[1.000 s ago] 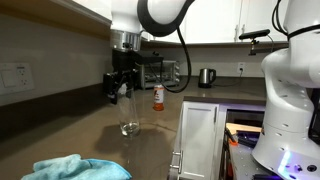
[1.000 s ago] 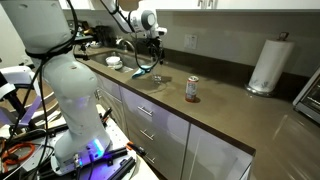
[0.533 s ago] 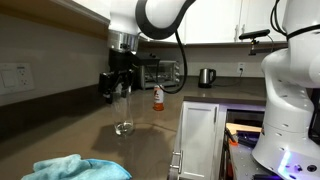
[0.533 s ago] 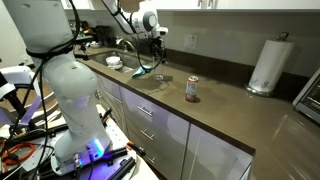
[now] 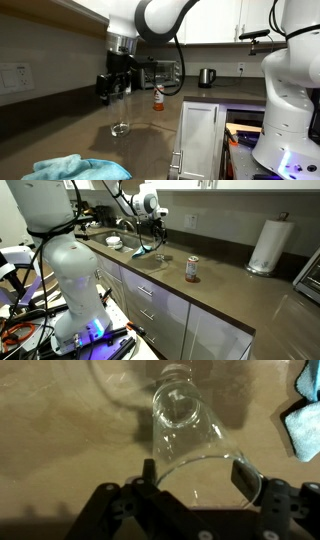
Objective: Slide the glass forward
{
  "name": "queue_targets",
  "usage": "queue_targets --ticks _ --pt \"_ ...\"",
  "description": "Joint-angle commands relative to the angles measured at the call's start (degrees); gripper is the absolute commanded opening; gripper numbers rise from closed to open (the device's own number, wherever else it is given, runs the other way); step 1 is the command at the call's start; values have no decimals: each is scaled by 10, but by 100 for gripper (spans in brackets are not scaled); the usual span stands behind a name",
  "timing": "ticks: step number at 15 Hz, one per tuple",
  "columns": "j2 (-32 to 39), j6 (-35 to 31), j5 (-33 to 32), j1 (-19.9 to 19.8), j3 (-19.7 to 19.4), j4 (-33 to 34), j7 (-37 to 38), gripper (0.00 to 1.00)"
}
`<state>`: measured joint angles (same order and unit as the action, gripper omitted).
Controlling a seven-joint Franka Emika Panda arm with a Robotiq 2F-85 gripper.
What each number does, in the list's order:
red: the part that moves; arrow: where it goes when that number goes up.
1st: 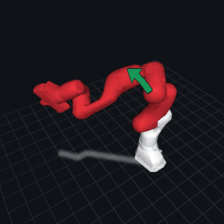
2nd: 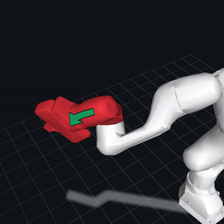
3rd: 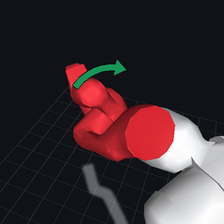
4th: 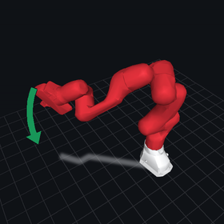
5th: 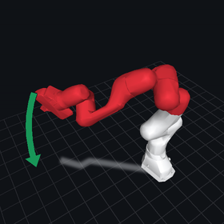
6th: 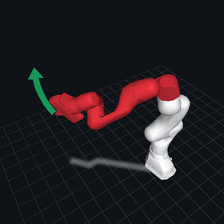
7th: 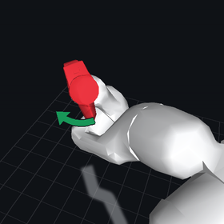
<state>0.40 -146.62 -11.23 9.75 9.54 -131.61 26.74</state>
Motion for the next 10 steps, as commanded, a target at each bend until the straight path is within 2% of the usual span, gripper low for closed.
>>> queue_targets --ticks 1,2,4,10 --pt "5 -5 4 -2 -3 13 -25 71" --pt "5 -5 5 -2 -3 13 -27 84" --pt "5 -6 6 -1 -2 12 -29 90" --pt "4 -14 5 0 -2 14 -29 88"
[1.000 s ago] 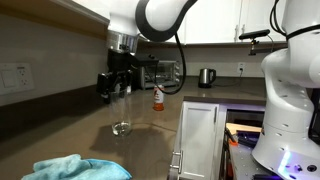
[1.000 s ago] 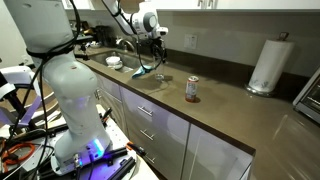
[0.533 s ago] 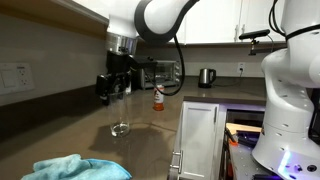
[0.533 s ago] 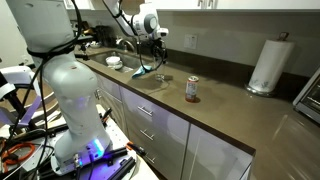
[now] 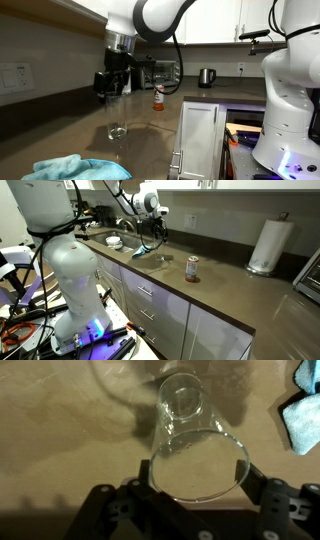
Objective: Slide the glass forward
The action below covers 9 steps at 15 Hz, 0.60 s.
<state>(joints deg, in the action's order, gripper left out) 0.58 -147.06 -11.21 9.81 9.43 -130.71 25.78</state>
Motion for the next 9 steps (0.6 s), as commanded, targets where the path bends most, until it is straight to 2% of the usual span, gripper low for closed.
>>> queue_targets --ticks 1,5,9 --pt "2 -8 6 0 0 5 -19 88" --pt "-4 10 11 4 4 7 -14 100" --pt "-8 35 11 7 9 12 -7 100"
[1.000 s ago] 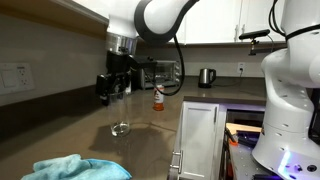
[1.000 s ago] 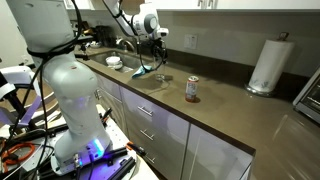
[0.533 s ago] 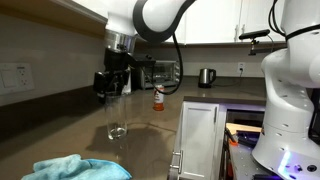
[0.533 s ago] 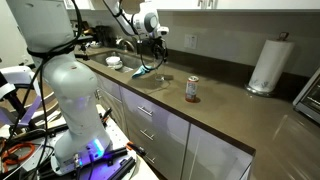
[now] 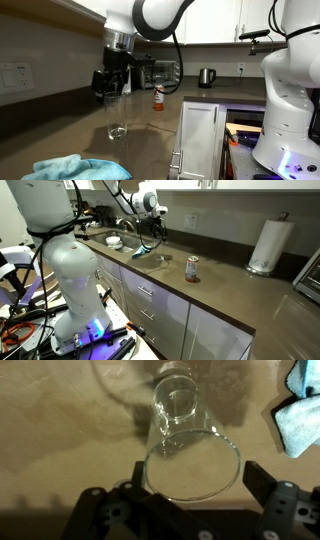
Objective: Slide the glass forward
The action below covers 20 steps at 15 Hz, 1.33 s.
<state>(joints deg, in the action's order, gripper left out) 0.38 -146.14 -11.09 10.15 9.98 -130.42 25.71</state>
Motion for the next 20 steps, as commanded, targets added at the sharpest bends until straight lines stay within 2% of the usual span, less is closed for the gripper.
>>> queue_targets --ticks 1,8,10,14,20 --pt "-8 33 9 5 5 10 -3 100" --pt "-8 62 6 11 13 15 10 100" --pt "-9 61 8 10 14 10 12 88" --pt "-13 52 12 9 13 2 11 100" --pt "-15 55 13 10 14 -4 19 100"
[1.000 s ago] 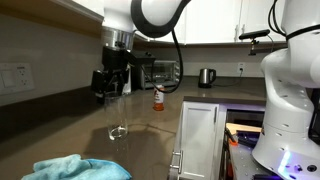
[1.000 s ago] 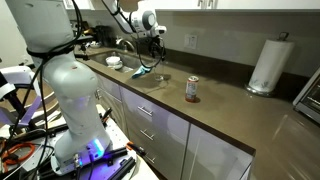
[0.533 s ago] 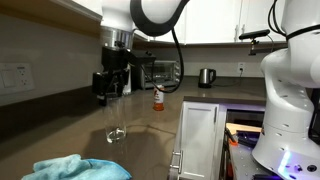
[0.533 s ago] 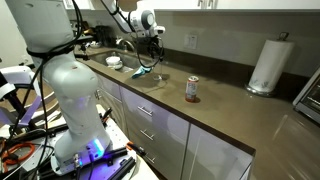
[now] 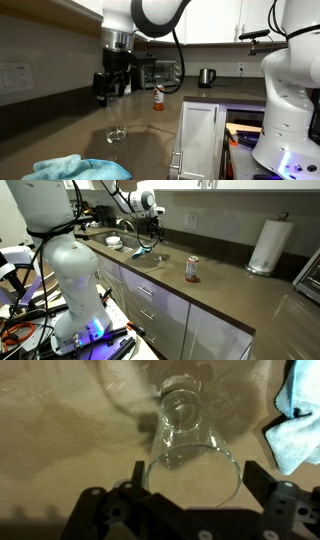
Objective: Slide the glass forward
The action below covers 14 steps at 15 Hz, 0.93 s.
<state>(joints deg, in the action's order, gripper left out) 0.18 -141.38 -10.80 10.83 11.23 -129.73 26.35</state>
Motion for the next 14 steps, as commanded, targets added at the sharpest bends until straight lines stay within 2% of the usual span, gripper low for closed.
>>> queue_targets --ticks 1,14 --pt "-14 8 10 4 2 -12 15 100" --pt "-30 63 5 12 19 -9 71 100"
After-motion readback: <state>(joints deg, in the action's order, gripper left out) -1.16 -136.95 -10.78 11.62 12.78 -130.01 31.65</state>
